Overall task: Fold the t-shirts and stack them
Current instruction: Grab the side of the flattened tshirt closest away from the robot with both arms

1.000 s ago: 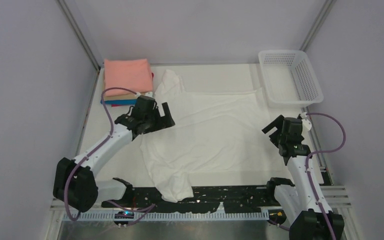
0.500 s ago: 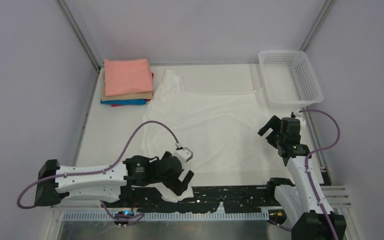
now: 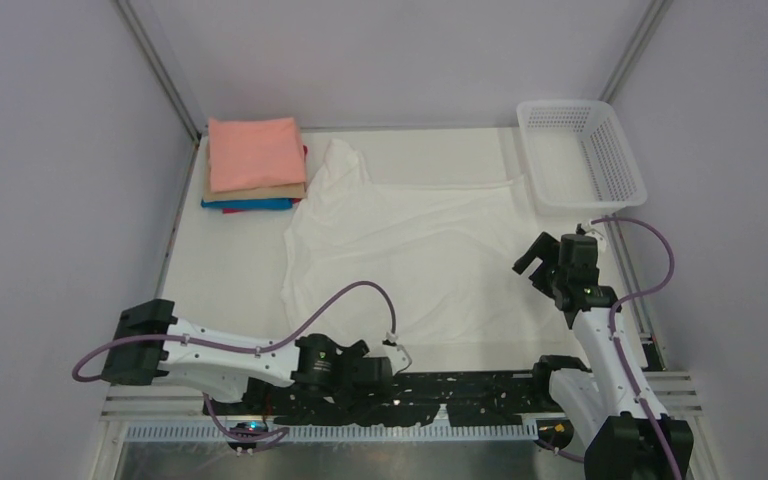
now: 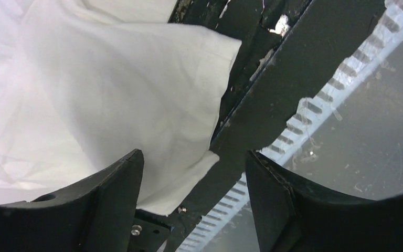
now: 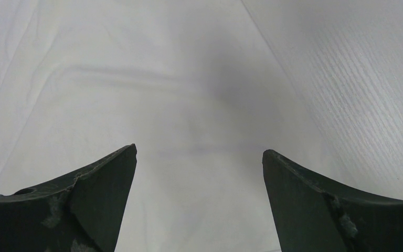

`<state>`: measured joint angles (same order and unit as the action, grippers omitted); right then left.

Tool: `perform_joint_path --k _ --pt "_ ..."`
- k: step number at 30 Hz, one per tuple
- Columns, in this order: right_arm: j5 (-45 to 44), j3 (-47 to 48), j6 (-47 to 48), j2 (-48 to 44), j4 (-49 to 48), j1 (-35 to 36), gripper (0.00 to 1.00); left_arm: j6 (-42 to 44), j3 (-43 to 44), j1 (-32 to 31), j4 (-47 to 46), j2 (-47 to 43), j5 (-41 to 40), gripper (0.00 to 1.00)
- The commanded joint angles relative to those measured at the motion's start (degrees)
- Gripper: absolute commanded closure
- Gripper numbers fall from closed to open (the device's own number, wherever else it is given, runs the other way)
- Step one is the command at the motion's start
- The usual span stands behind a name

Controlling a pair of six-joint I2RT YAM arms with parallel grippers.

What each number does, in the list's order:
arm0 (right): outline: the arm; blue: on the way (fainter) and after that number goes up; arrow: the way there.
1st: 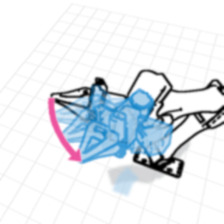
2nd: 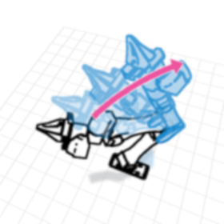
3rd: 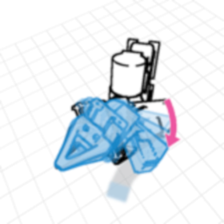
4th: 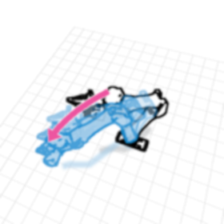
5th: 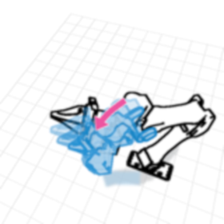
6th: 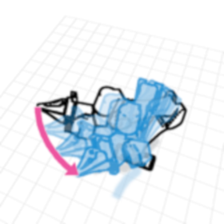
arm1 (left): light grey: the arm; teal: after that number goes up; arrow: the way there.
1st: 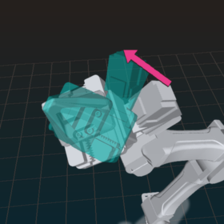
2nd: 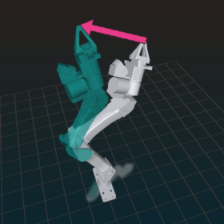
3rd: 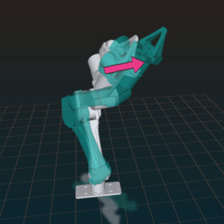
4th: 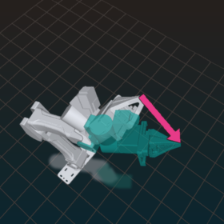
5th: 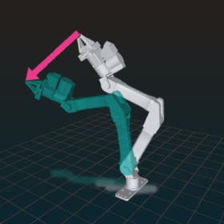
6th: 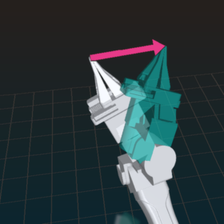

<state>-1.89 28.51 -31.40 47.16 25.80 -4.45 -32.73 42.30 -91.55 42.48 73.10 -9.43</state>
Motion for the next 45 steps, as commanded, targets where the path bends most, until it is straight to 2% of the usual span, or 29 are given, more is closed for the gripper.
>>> perform_joint_path --k 1,4,9,10,12,13,20,23,29,33,35,40,45 --pt "-0.4 1.4 1.2 0.3 -0.4 0.3 0.05 -1.3 -1.4 -0.3 3.9 -5.7 2.0 0.3" --pt "-0.6 1.6 1.3 0.6 -0.5 0.2 0.05 -2.6 -1.3 -0.3 6.0 -4.6 3.5 0.39" --pt "-0.7 1.7 1.4 1.3 -0.5 0.3 0.05 -4.1 -1.5 -0.8 8.1 0.6 3.7 0.48" --pt "-0.7 1.7 1.4 1.4 -0.5 0.3 0.05 -4.2 -1.1 -0.8 8.5 1.4 2.8 0.56" --pt "-0.7 1.8 1.5 1.4 -0.4 0.3 0.05 -4.3 0.2 -0.9 9.2 2.1 -0.5 0.91" --pt "-0.8 1.9 1.5 1.3 -0.4 0.2 0.05 -4.4 0.9 -0.9 9.4 1.8 -2.2 1.0" --pt "-4.8 3.5 0.6 0.2 3.3 0.2 0.05 -4.8 4.2 -0.4 7.9 -8.3 -16.3 1.0" --pt "-5.8 4.4 -0.4 -0.1 6.5 0.2 0.05 -4.6 2.6 2.5 5.1 -13.1 -19.9 1.0" --pt "-2.2 3.3 -0.5 1.7 8.4 -1.6 0.05 -2.5 -4.1 14.5 -5.3 -23.0 -13.2 1.0" --pt "2.0 1.8 -2.9 1.3 9.8 -6.6 0.05 -1.6 -6.3 15.7 -7.0 -27.7 -13.5 1.0" --pt "3.0 -0.2 -5.0 -2.5 12.4 -10.5 0.05 -1.6 -7.3 15.9 -7.4 -29.4 -13.0 1.0" --pt "2.1 -2.9 -8.6 -11.6 19.7 -11.4 0.04 -2.2 -7.8 16.4 -7.7 -28.9 -12.8 1.0" --pt "-1.1 -3.6 -13.9 -13.5 23.7 -11.4 0.03 -2.5 -8.5 17.4 -9.0 -28.6 -12.6 1.0"
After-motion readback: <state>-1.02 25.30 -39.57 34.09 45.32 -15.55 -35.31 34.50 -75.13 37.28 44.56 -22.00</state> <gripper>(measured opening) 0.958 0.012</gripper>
